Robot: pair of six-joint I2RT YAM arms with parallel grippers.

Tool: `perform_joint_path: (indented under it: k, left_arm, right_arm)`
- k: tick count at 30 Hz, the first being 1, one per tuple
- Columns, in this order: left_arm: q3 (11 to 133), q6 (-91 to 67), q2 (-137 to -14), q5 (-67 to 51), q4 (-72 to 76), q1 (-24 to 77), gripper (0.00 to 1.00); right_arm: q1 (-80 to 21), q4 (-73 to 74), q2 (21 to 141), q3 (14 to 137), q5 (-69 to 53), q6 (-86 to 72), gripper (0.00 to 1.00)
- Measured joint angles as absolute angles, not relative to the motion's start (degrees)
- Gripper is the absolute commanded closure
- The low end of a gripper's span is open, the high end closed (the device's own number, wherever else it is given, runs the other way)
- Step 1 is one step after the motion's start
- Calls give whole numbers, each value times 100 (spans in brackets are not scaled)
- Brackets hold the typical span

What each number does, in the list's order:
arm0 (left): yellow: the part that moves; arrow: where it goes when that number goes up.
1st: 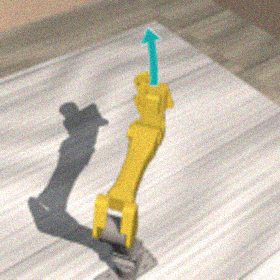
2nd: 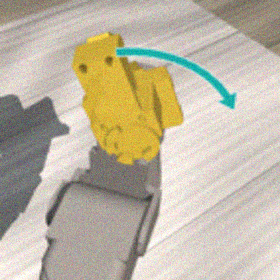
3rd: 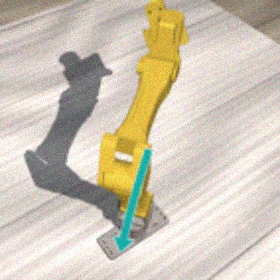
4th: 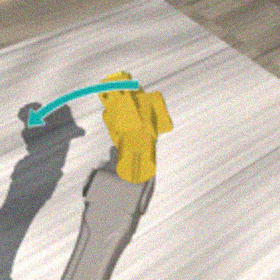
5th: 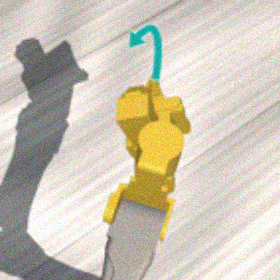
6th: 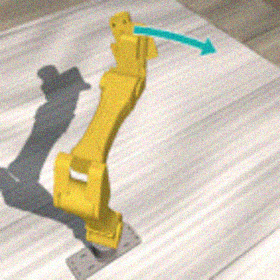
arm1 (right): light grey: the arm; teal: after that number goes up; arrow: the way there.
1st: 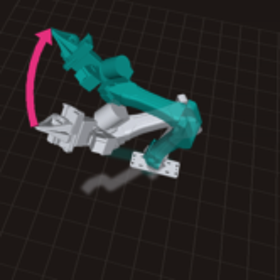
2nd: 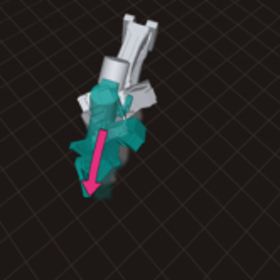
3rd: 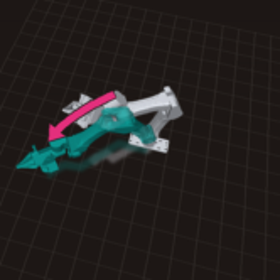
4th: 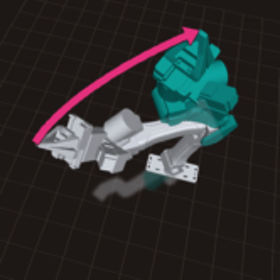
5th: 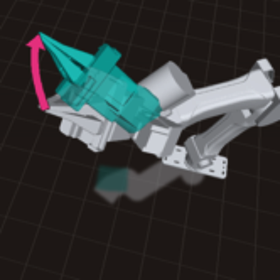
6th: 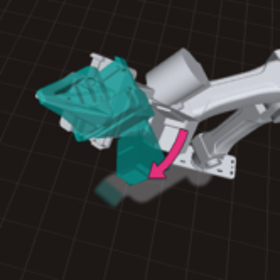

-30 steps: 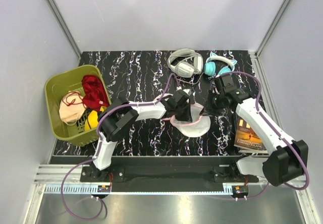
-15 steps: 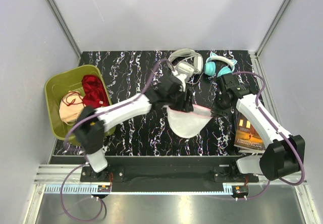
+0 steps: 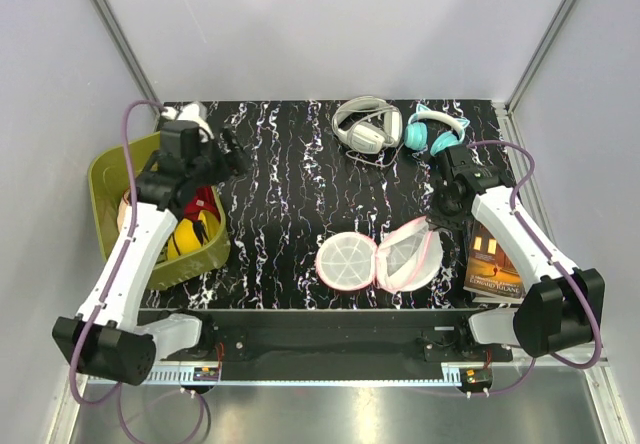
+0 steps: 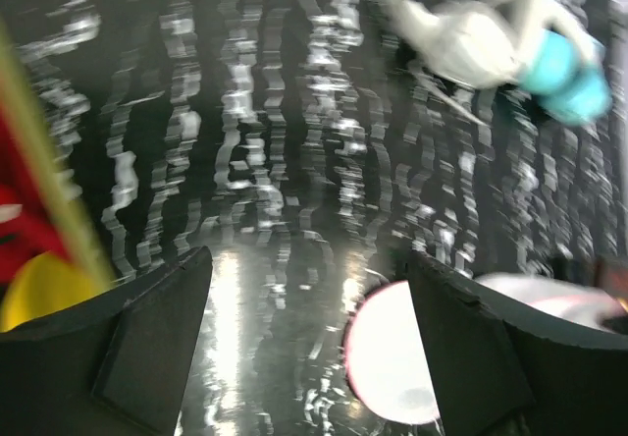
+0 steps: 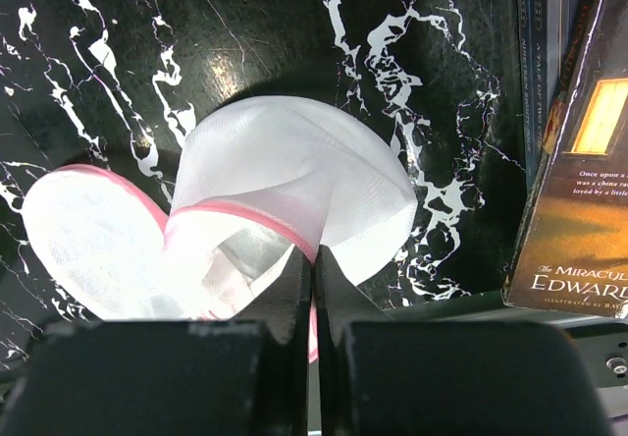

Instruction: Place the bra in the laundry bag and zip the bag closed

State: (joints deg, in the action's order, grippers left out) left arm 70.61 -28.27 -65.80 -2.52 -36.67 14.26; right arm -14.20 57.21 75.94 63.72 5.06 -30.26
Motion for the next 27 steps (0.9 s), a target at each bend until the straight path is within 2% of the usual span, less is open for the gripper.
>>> perform_joint_path:
  k: [4,15,18,21,27]
  left_arm:
    - [7057,-2910,-6838,-174,-3811,506,21]
    - [7603,-3153,-8709,281,-3892,-1520,22]
    - [7940,-3002,-9292,242,-3848,-1826,23]
    - [8256,-2840,-9878,233,-3767,-1988,31]
    - [8621,-2617,-10615,185,-3771,-2069,39]
  right_arm:
    - [-1404,5719,7607,6372,548,-3030,100]
    - [-565,5695,7870,6375,711,-2930,92]
    - [-499,5693,7874,6375,764,-2871,92]
    - [-377,5693,7920,6390,768,-2823,91]
    - [-34,5693,8152,6523,790,-2746,86]
